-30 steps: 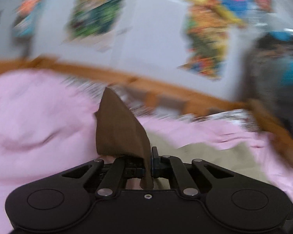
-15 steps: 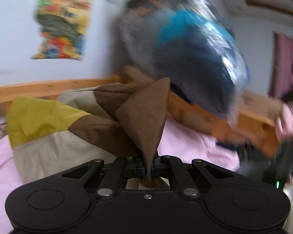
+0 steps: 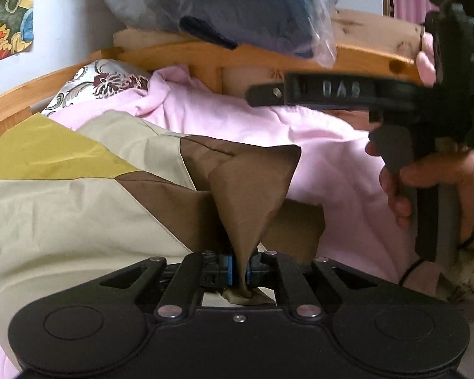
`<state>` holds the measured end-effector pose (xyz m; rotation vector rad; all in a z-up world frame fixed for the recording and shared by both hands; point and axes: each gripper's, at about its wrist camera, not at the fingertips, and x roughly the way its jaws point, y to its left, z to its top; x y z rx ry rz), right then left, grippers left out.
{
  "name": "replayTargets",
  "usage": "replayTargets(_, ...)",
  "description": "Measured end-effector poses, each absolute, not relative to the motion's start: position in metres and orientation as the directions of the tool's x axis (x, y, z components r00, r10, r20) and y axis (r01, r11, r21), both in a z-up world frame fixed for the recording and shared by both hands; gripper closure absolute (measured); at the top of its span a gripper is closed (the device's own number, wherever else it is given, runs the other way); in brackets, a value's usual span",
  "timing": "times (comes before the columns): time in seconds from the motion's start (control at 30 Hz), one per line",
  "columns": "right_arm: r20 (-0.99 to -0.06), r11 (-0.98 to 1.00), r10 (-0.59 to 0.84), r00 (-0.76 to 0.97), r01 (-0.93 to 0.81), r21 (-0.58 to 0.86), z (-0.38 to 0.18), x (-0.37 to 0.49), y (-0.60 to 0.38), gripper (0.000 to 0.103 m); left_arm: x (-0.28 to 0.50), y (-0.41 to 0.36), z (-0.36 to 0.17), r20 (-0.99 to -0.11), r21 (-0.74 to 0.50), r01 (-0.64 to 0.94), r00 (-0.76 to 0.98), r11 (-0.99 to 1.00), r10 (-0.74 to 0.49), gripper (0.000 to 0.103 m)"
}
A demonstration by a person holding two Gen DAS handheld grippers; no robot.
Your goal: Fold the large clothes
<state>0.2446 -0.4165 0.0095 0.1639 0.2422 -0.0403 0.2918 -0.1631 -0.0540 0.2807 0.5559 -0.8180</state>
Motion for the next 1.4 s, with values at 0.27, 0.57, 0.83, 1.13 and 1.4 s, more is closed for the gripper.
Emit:
replayTargets(0.27, -0.362, 0.941, 0.241, 0.901, -0.126, 0.313, -0.005, 0.268, -0.418, 0.02, 0.284, -0.163, -0.051, -0.565, 0.035, 0.749, 0.561, 0.662, -0.605, 0.091)
replayTargets(0.57, -0.455, 0.925, 0.28, 0.846, -0.111, 0.362, -0.024, 0.279, -0.417, 0.088, 0.233, -0.149, -0.035, -0.511, 0.163, 0.732, 0.636, 0.661, -0.578, 0.067)
replayTargets(0.83, -0.465, 0.928, 0.265, 0.845, -0.091, 0.362, -0.025, 0.279, -0.415, 0.088, 0.188, -0.123, -0.036, -0.386, 0.378, 0.497, 0.851, 0.781, -0.355, 0.061)
replayTargets(1.13, -0.5, 0.952, 0.228, 0.836, -0.085, 0.294, -0.027, 0.282, -0.407, 0.09, 0.202, -0.116, -0.042, -0.472, 0.378, 0.547, 0.808, 0.747, -0.353, 0.053)
replayTargets(1.4, -0.539, 0.976, 0.186, 0.822, -0.092, 0.196, -0.035, 0.284, -0.398, 0.09, 0.221, -0.118, -0.056, -0.539, 0.317, 0.624, 0.738, 0.714, -0.405, 0.053)
